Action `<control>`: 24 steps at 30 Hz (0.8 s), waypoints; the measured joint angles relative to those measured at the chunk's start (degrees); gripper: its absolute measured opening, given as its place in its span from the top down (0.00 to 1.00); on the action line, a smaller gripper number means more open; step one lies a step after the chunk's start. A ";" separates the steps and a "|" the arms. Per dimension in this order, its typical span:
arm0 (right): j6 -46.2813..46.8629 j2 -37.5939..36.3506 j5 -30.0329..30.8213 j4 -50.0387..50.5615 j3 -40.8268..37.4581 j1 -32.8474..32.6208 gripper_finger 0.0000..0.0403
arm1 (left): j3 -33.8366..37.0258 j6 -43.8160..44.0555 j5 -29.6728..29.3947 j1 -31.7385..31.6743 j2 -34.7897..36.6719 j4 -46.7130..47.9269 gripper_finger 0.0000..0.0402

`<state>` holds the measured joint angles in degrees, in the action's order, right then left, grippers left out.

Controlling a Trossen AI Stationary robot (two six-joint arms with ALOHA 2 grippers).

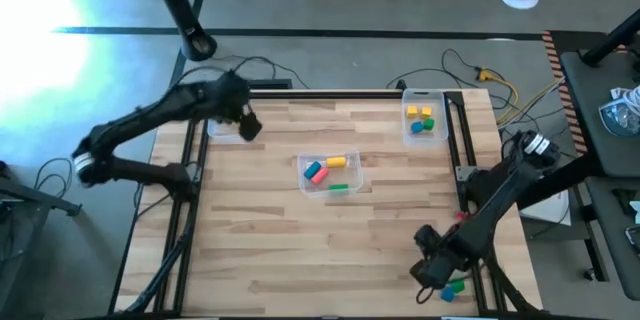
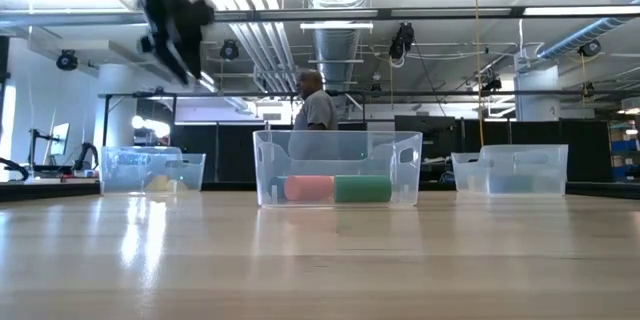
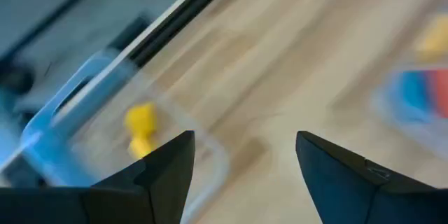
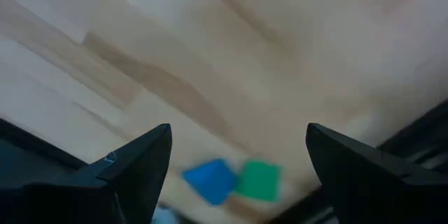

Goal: Sort blocks by size
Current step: Put the blue triangle block into the left transparent bin

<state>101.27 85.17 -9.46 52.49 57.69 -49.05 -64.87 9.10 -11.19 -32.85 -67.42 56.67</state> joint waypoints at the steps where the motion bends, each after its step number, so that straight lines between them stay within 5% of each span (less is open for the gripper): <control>1: 1.98 0.97 -1.32 -2.23 0.00 -0.28 0.20 | 0.05 0.67 -0.40 3.12 2.13 -0.31 0.42; 7: 10.77 5.79 -11.00 -11.91 1.62 -0.79 0.25 | 1.77 3.54 -4.68 21.06 11.73 -5.52 0.42; 13: 17.98 9.85 -15.38 -17.25 3.76 -3.50 0.31 | 14.69 1.39 -8.20 36.20 17.44 -24.20 0.42; 18: 24.60 11.77 -14.12 -18.21 3.91 -5.67 0.36 | 29.59 -1.37 -8.85 47.72 17.76 -50.82 0.42; 24: 32.67 13.15 -14.10 -17.93 3.63 -7.79 0.41 | 46.42 -8.47 -8.82 59.37 8.65 -91.08 0.42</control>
<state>133.94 98.32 -23.56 34.56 61.32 -56.84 -18.44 0.63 -20.01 26.52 -58.77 -34.41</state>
